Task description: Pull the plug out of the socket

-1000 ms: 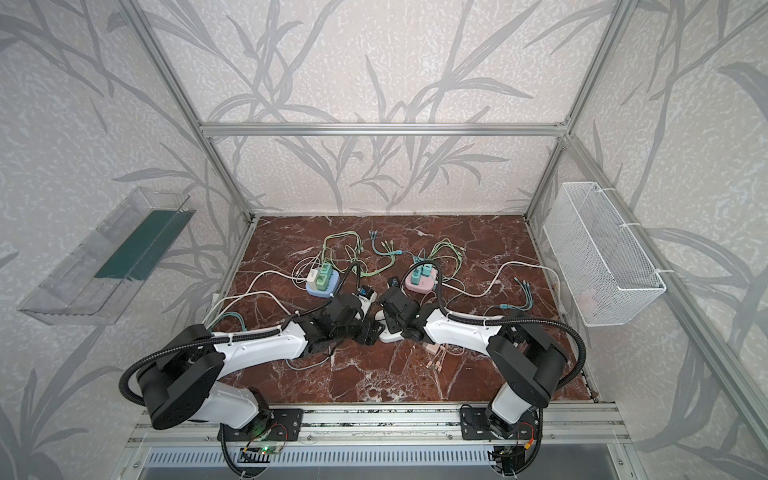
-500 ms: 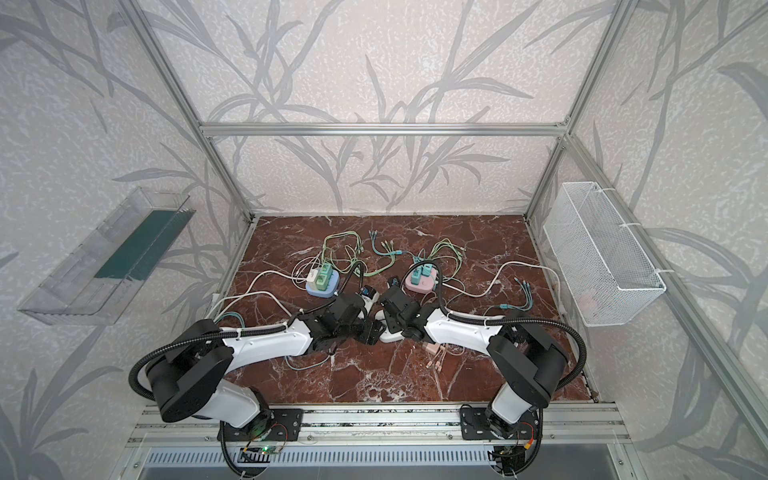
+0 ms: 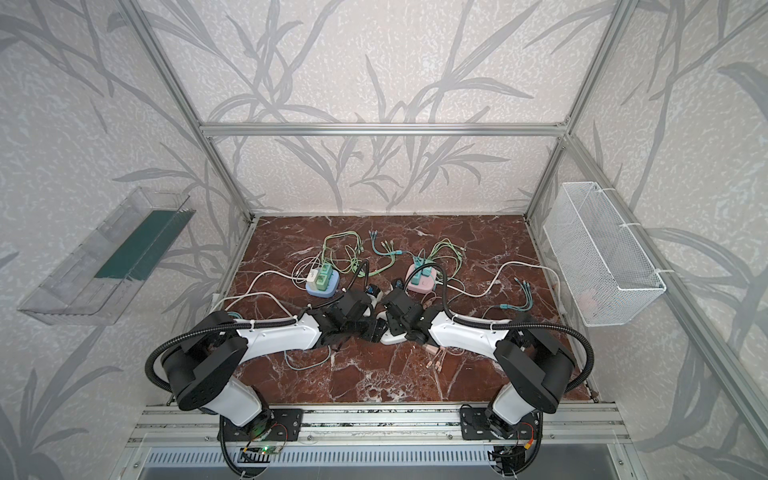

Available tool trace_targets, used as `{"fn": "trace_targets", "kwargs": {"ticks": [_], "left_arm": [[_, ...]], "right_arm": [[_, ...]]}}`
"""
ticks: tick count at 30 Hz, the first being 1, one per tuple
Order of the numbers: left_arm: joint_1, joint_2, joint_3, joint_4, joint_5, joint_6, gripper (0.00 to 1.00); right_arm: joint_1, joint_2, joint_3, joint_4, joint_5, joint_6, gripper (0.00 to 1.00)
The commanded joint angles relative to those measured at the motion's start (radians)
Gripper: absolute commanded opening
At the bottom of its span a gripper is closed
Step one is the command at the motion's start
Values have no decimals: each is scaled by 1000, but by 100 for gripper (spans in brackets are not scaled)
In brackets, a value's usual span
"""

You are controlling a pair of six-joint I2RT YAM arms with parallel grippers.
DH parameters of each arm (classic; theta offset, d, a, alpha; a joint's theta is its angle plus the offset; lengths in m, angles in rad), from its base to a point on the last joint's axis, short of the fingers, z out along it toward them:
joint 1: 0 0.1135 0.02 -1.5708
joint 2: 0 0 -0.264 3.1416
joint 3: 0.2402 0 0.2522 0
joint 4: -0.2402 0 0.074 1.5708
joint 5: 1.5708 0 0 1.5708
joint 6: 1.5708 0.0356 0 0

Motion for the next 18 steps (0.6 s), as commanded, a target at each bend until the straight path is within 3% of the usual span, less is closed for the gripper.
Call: {"fn": "trace_targets", "kwargs": {"ticks": [1,18], "left_arm": [[2,27,17,-58,-20,-13,73],[-5,90,66,-112,0,-42,71]], "right_arm": [[-1,-59,3,34,20,17,49],[5,-59,-4,34,29,33,48]]}}
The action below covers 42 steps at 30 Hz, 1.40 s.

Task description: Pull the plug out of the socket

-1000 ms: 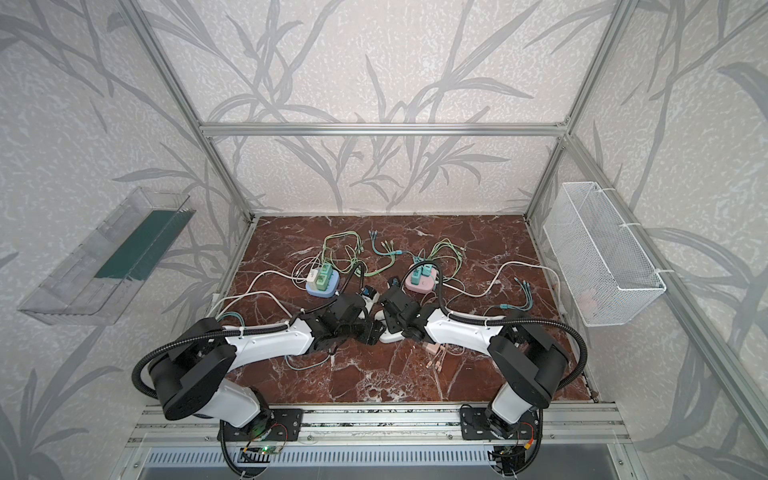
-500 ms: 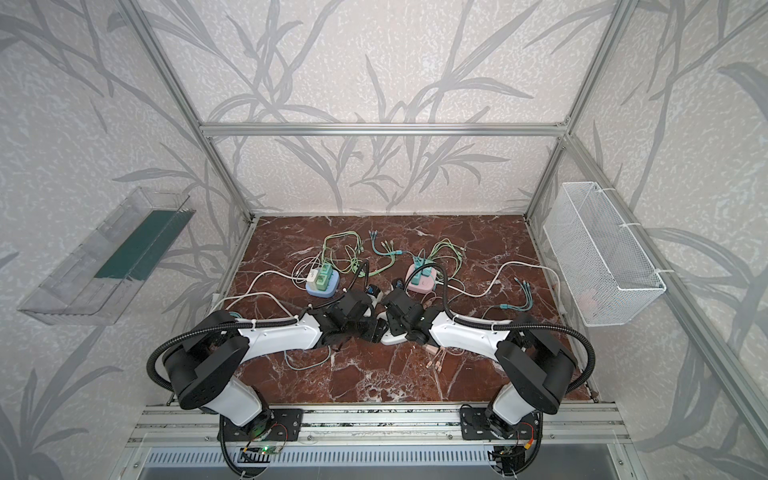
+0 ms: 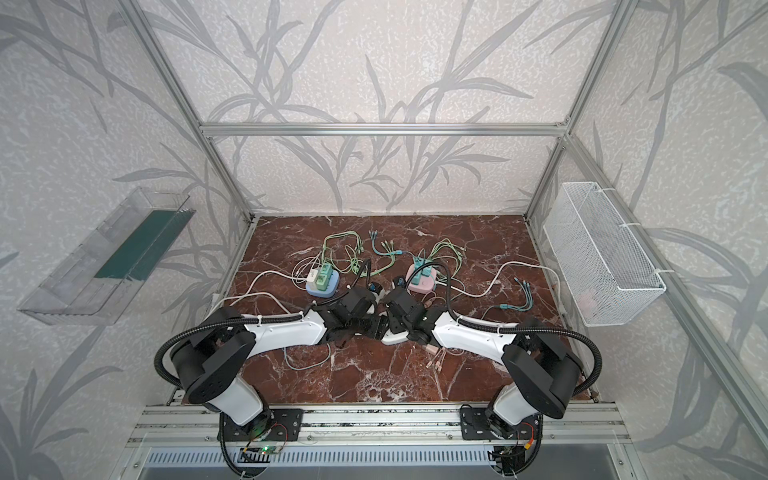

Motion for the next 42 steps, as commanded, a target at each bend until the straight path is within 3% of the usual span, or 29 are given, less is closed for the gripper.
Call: {"fn": "trace_targets", "kwargs": {"ticks": [1,8,22,32,42], "left_arm": [[-6,40,10,-92,-7,-7,71],[-9,-5,-27,-75,-1,15,71],[-18,-205,-112,26,-7,53,73],[-13,-347,-166,50,-115,63,76],[44,-521,-198,-86,-233,53,83]], "right_arm": [[4,-22,-1,25,23,14,48],[2,-49,17,0,79,-36,49],[-61,74,170,-84,-82,-102,53],[-112,199,300,-175,-198,-106,53],[-172,296,413,-306,-309,-102,54]]}}
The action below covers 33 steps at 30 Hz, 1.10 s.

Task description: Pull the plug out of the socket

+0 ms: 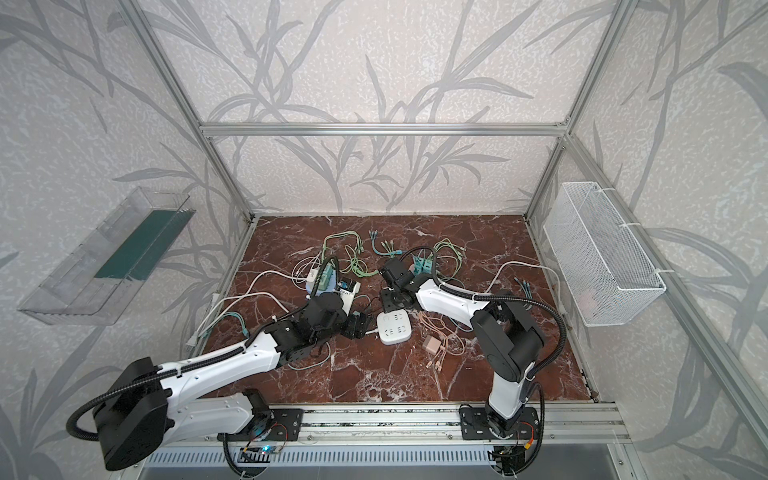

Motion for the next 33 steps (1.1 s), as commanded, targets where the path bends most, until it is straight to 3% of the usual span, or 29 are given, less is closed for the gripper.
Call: {"fn": "trace_targets", "kwargs": {"ticks": [1,15,23,27,33], "left_arm": [[28,-50,-6,-83,-83,-9,83],[203,-147,19,-232,-297,-86,89],[336,-100,91,-278,-263,-64,89],[384,-63,119,-280,-232,-64,89],[419,-22,148,-274,-214,-49,88]], "right_arm": [[-22,28,58,-83,-64,0,54],[-86,125,161,-226,-217,-28,56],[-100,187,234,-314,-262,-34,72],[-107,177,257,-338,-236,-37,89],[-109,127,291,-342,-194,-31,93]]}}
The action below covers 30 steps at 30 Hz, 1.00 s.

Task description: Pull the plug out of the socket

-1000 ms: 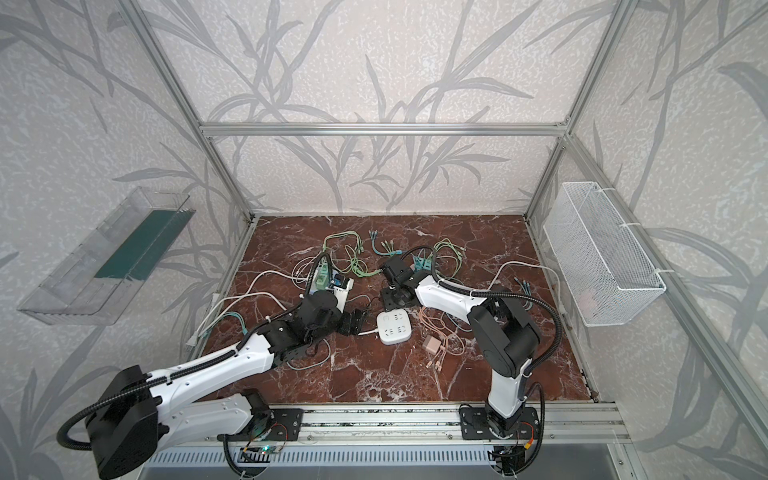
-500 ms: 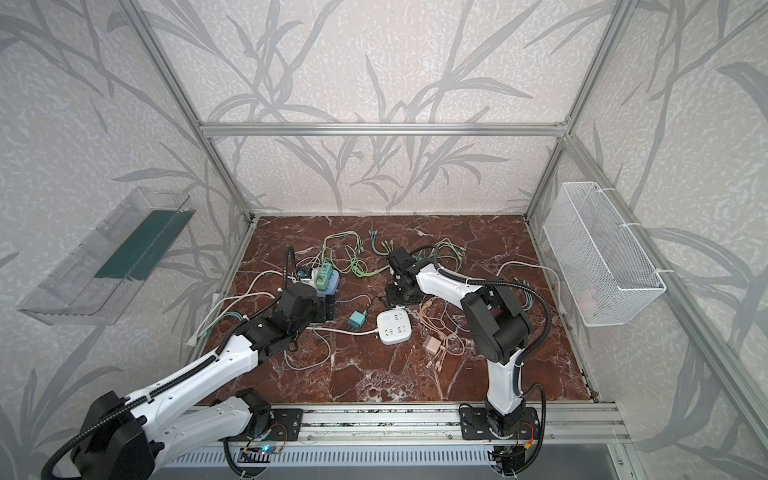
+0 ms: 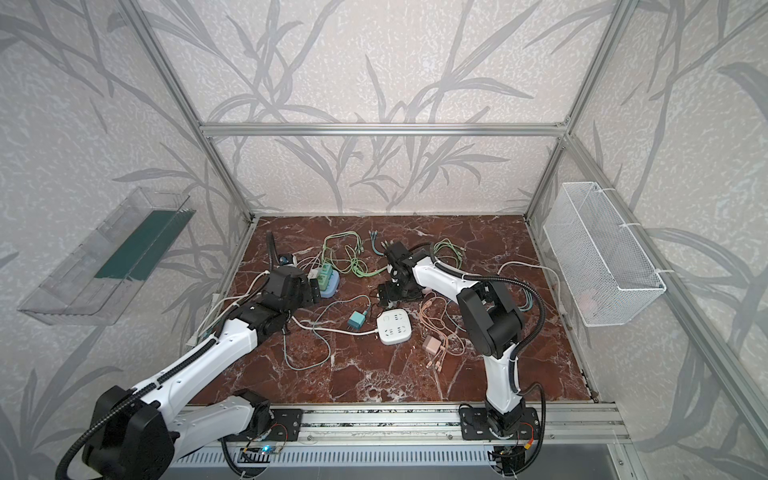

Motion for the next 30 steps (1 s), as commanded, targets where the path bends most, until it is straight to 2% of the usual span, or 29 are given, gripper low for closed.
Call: {"fn": "trace_targets", "kwargs": {"ticks": [1,8,13,16,20,30], "left_arm": [[22,24,45,-24,14,14,88],[123,105,100,-9,113,28,79],[157,176,148,-23,154,71,67],[179,203,147,-3,206,84,65],[203,245,164,6,246,87,60],[218,352,228,21,309,135,58]], "right_arm": [[-3,-62,27,-19,35,5,93],[6,-124,27,82,74,-7,88],[12,-119,-10,284,-21,38,79],[20,-73,11,380,-90,73,73],[37,22,98,408,-161,107,66],[62,243,322,382,-267,164,60]]}}
